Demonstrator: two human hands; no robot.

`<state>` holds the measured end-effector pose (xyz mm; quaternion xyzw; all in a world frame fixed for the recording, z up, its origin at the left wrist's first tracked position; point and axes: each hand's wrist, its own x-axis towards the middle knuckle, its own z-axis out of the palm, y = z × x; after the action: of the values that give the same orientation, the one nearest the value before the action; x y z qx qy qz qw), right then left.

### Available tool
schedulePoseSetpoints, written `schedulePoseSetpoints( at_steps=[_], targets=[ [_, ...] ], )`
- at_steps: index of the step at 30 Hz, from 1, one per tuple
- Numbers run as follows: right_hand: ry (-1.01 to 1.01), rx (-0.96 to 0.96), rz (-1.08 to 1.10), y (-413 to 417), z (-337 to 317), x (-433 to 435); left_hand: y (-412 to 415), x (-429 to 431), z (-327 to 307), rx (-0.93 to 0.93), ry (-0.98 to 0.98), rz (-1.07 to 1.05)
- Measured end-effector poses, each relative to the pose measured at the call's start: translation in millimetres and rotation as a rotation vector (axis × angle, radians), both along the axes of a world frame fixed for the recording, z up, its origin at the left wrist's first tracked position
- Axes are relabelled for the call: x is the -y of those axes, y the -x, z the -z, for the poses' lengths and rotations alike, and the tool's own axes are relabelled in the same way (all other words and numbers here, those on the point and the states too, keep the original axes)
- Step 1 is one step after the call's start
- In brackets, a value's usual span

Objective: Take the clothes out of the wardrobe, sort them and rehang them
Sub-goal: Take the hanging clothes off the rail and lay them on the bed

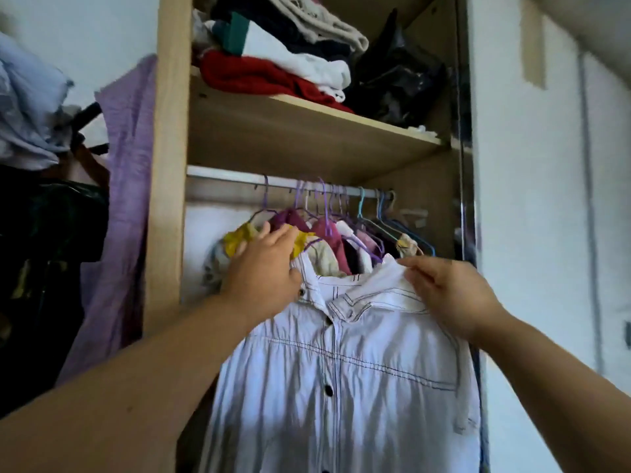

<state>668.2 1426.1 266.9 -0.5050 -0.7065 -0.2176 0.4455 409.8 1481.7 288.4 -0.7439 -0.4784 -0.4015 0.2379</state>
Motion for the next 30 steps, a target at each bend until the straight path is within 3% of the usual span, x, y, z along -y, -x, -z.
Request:
schedulePoseSetpoints(
  at_steps=[5, 13, 18, 30],
  targets=[
    [0.130, -0.120, 0.048, -27, 53, 79, -30, -33, 68, 0.014, 0.422, 0.157],
    [0.304, -0.178, 0.633, -19, 156, 198, -65, -13, 195, 0.001, 0.728, 0.601],
    [0.476, -0.333, 0.997, 23, 238, 277, -66, 34, 249, -0.064, 0.723, 0.848],
    [0.609, -0.848, 1.391, 213, 363, 490, -65, 211, 331, -0.421, 0.676, 1.276]
  ],
)
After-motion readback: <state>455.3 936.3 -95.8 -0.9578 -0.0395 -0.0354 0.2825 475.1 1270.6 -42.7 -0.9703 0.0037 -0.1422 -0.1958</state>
